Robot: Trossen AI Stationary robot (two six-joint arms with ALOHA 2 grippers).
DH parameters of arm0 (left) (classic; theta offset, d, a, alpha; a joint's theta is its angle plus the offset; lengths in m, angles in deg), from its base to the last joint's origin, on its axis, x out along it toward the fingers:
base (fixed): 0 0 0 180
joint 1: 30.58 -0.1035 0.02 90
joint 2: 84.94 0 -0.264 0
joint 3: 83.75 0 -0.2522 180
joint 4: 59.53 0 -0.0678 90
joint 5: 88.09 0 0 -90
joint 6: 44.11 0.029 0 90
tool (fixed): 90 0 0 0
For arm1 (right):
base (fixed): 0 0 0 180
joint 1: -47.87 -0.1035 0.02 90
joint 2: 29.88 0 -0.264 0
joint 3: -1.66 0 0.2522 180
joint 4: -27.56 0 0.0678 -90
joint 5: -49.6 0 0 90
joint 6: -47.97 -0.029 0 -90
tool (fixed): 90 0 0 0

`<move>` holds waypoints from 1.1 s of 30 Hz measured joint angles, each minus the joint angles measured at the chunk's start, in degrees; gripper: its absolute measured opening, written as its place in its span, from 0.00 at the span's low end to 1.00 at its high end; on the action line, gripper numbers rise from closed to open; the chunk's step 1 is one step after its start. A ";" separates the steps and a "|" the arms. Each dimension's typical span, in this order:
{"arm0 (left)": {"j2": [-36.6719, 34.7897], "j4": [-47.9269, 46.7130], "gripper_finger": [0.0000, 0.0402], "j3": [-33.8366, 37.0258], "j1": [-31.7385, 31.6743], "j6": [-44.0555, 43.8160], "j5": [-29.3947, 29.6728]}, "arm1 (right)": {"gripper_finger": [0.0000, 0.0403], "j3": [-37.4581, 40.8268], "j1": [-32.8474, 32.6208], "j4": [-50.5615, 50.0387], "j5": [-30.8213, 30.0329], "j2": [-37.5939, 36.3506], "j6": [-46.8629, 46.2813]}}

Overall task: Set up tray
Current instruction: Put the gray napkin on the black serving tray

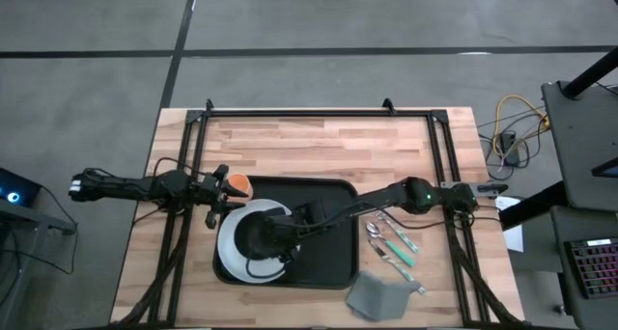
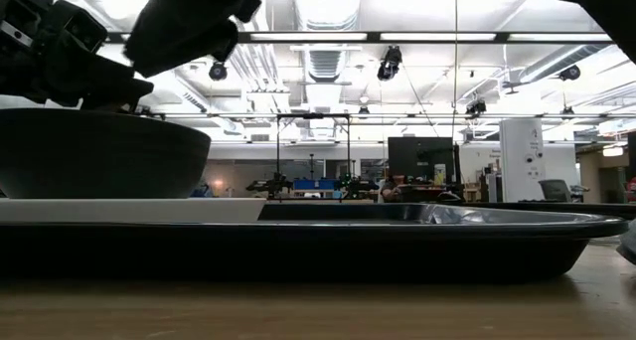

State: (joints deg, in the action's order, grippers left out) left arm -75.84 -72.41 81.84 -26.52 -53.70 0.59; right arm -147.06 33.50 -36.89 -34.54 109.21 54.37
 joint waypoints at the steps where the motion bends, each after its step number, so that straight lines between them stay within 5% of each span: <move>1: -0.02 -0.01 0.29 0.00 -0.01 0.00 0.00 | 0.32 0.00 0.00 -0.98 0.01 -0.31 -0.77; 12: 0.03 0.01 0.29 0.00 -0.01 0.00 0.00 | 0.34 -0.02 0.00 -16.82 1.27 -6.49 -11.96; 24: 0.27 0.01 0.29 0.00 0.00 0.00 0.00 | 0.35 0.07 -1.10 -33.07 12.03 -9.59 -27.84; 33: 0.27 0.01 0.29 0.00 -0.01 0.00 0.00 | 0.35 0.13 -4.28 -37.49 12.56 -11.49 -36.50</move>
State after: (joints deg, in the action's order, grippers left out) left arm -75.58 -72.41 81.84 -26.54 -53.70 0.59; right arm -146.93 29.22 -74.38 -21.98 97.72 17.87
